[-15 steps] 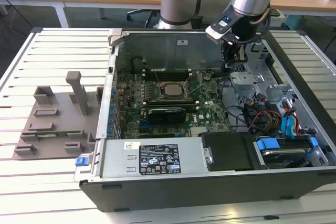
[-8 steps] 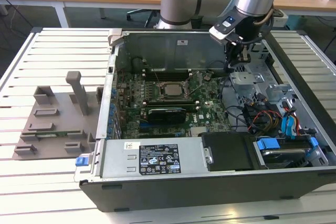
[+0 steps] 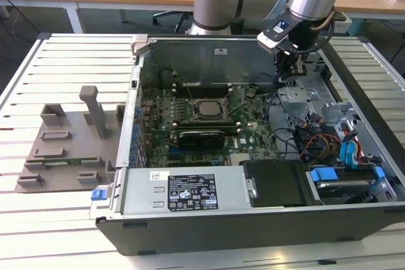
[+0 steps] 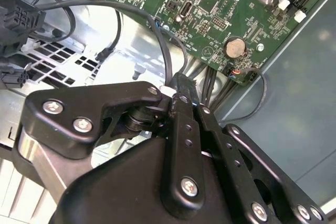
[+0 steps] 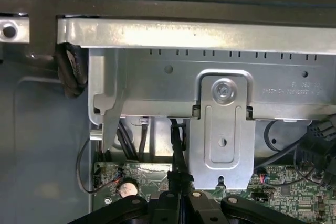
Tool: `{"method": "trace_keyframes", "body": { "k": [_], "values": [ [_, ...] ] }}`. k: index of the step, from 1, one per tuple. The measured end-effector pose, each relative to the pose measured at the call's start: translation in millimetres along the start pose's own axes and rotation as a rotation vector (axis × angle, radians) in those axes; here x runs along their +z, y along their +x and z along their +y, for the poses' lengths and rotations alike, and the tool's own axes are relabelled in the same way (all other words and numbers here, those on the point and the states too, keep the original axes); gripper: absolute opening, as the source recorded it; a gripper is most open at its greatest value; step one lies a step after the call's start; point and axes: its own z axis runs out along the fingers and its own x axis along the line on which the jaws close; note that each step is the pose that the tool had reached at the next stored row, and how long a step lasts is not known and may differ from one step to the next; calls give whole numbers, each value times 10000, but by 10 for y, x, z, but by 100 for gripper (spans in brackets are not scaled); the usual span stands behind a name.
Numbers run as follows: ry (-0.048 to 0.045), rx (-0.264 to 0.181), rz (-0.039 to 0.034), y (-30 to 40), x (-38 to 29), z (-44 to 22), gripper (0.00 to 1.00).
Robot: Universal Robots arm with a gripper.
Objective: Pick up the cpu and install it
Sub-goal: 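Close the cpu cover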
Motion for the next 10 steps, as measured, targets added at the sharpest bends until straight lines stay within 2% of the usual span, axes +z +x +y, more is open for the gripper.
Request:
{"method": "trace_keyframes", "body": {
  "k": [3, 7, 10],
  "values": [
    [0, -1, -2, -1, 3, 48, 11],
    [0, 0, -4, -1, 3, 54, 11],
    [-1, 0, -7, -1, 4, 2, 11]
  ]
}}
